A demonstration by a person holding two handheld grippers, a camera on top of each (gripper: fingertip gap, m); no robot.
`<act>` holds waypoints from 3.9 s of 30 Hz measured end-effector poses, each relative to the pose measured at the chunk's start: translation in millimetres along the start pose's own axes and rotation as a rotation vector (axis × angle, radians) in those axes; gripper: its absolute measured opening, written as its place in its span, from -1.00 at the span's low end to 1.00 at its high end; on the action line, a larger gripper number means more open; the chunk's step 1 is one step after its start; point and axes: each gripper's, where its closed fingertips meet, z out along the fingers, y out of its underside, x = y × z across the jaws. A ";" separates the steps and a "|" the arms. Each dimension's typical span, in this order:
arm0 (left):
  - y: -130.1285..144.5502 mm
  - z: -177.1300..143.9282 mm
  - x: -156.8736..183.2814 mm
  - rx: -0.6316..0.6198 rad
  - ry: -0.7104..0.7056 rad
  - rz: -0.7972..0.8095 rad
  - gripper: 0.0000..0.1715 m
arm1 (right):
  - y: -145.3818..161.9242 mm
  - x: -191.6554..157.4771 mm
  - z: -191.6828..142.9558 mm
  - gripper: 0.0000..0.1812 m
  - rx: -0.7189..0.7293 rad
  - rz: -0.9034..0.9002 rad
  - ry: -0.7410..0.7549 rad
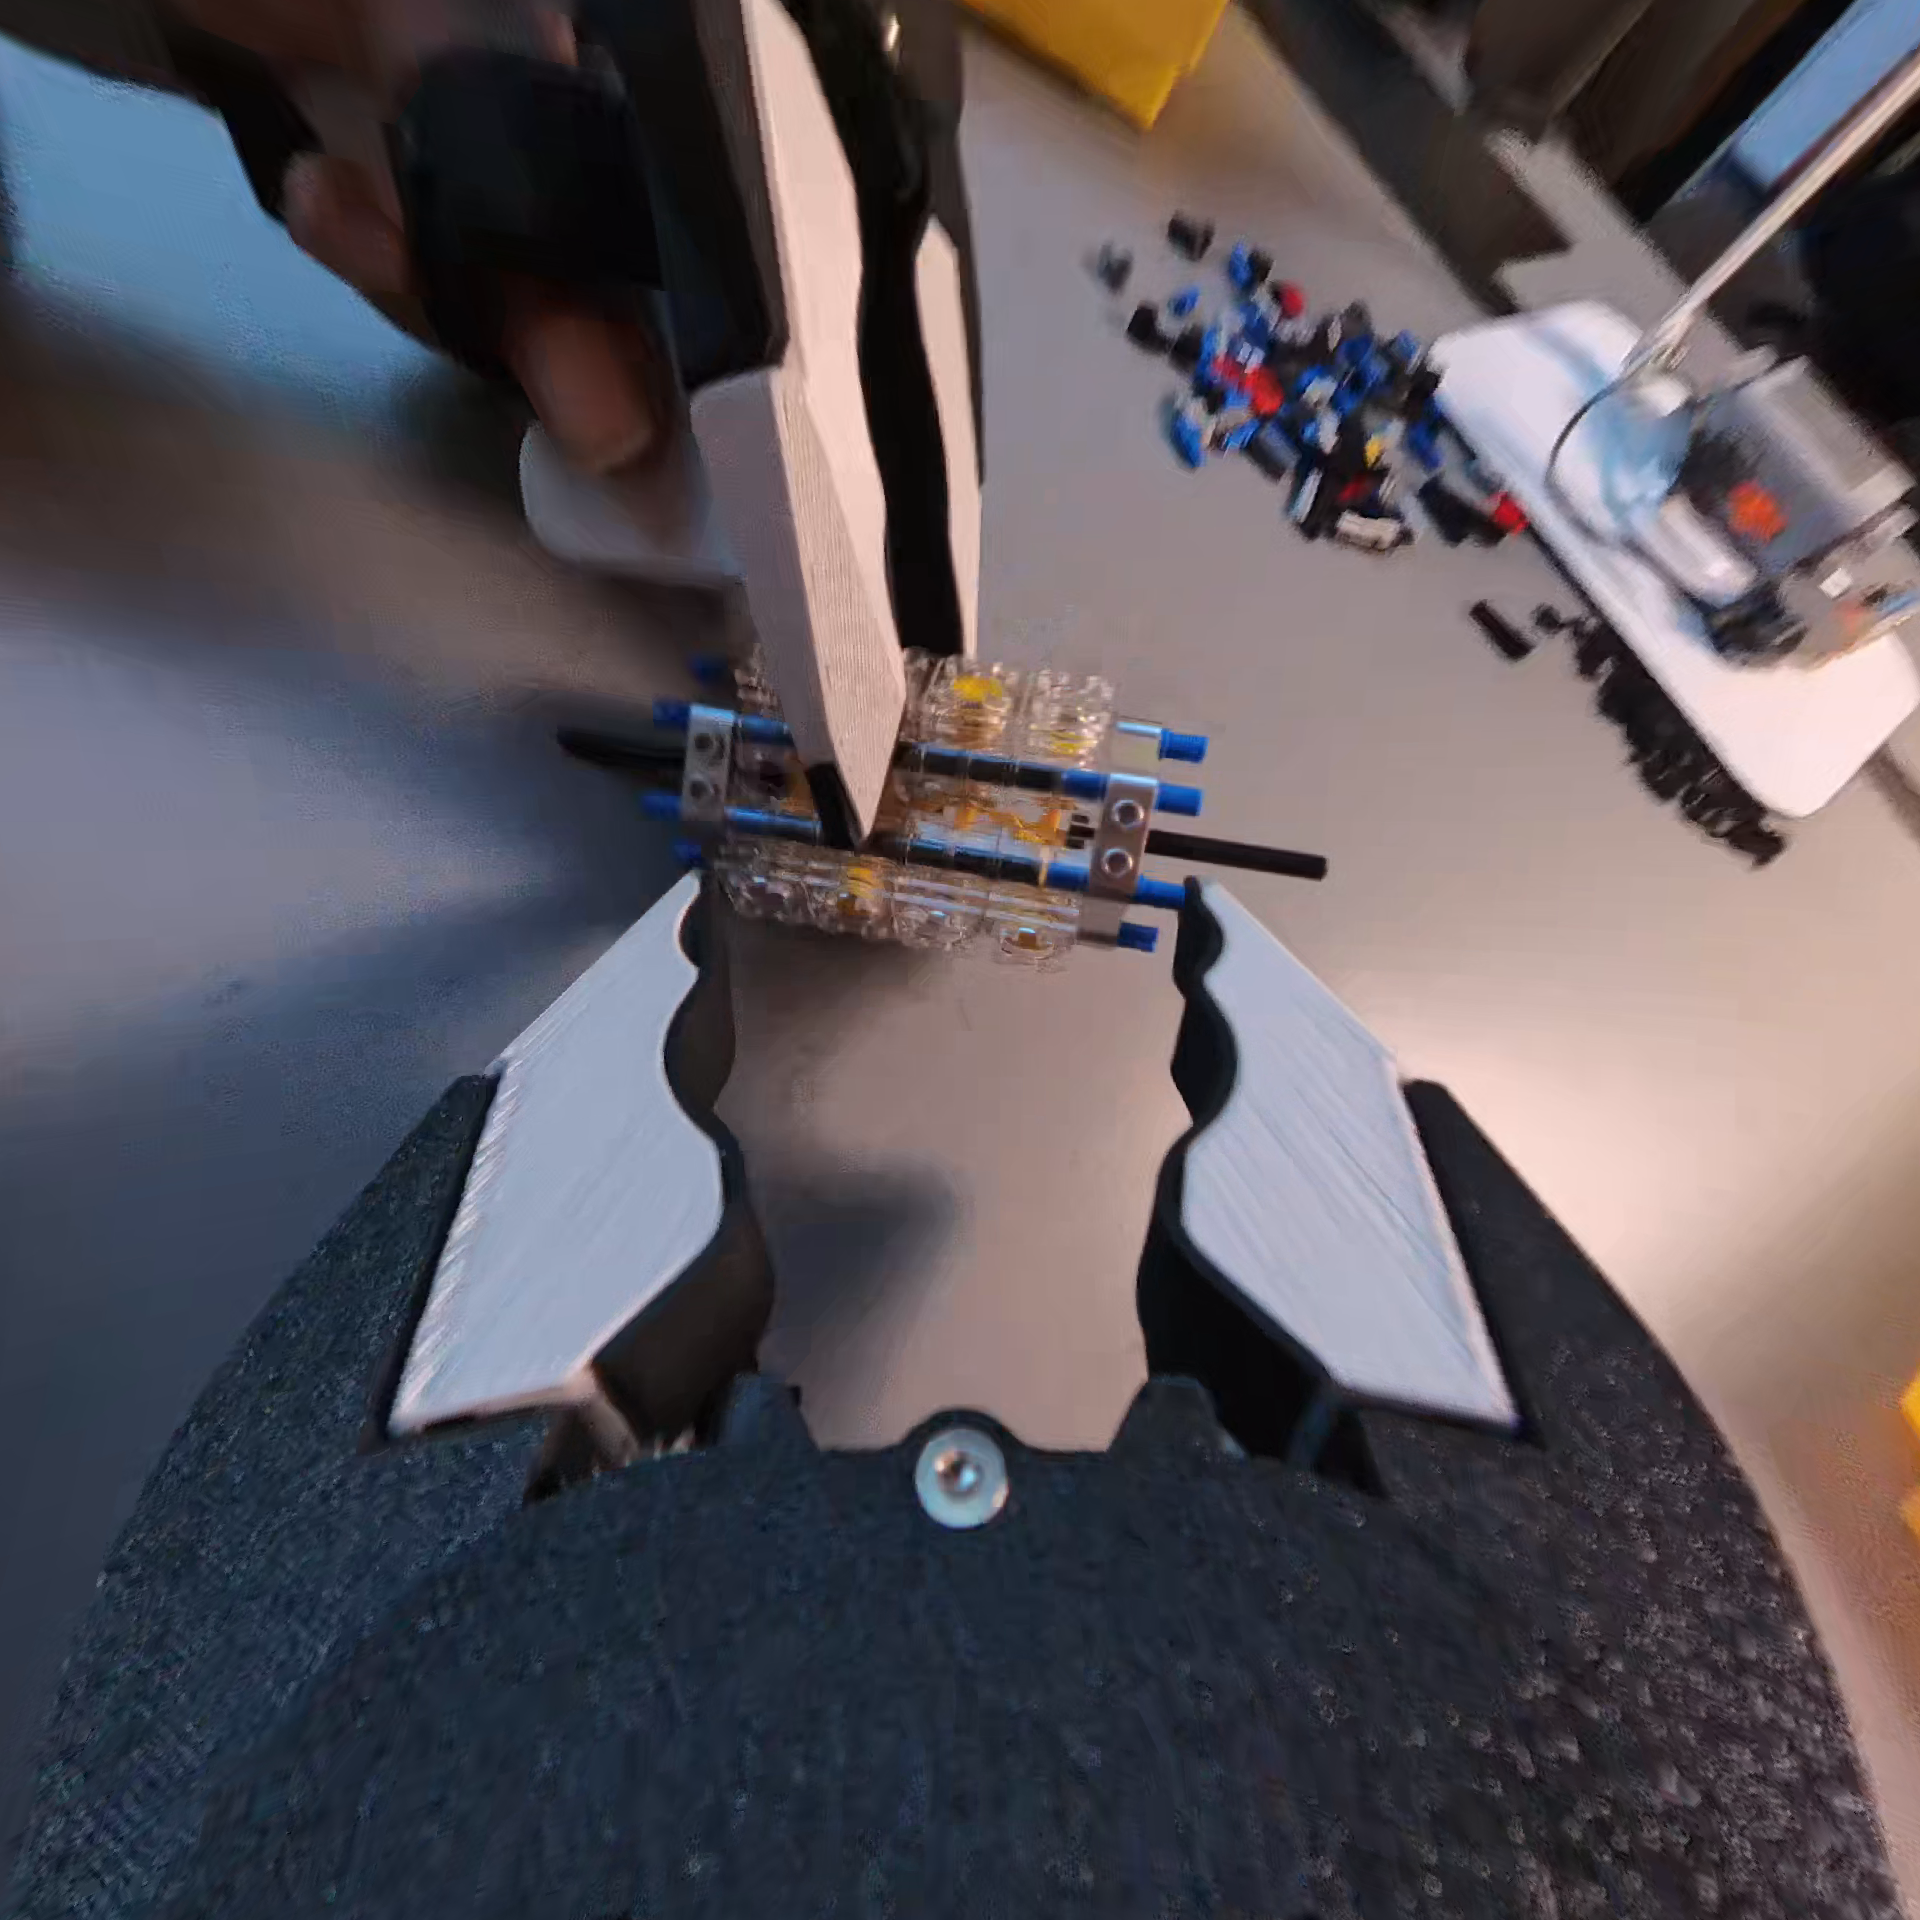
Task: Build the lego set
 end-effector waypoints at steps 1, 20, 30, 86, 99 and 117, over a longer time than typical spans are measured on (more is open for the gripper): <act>1.2 4.4 0.7 -0.034 0.032 0.002 -0.65 | 13.0 -4.7 4.2 -0.09 -0.078 0.027 -0.024; 36.3 -70.2 -30.3 -0.007 -0.295 0.263 -0.60 | 54.3 28.4 -26.2 -0.43 -0.095 -0.106 -0.506; 51.7 -55.1 -36.2 -0.092 -0.431 0.403 -0.74 | 48.9 29.6 -6.2 -0.82 -0.072 -0.113 -0.596; 4.2 -55.2 -13.3 0.205 -0.288 0.358 -0.31 | 51.5 22.2 -11.9 -0.85 -0.022 -0.124 -0.586; -22.0 4.1 -10.4 0.038 -0.251 0.619 -0.31 | -16.0 47.5 -52.5 -0.98 0.390 -0.030 -0.525; -54.9 -21.1 43.1 0.428 -0.016 0.672 -0.33 | -66.5 45.9 -101.5 -0.63 0.695 0.076 -0.595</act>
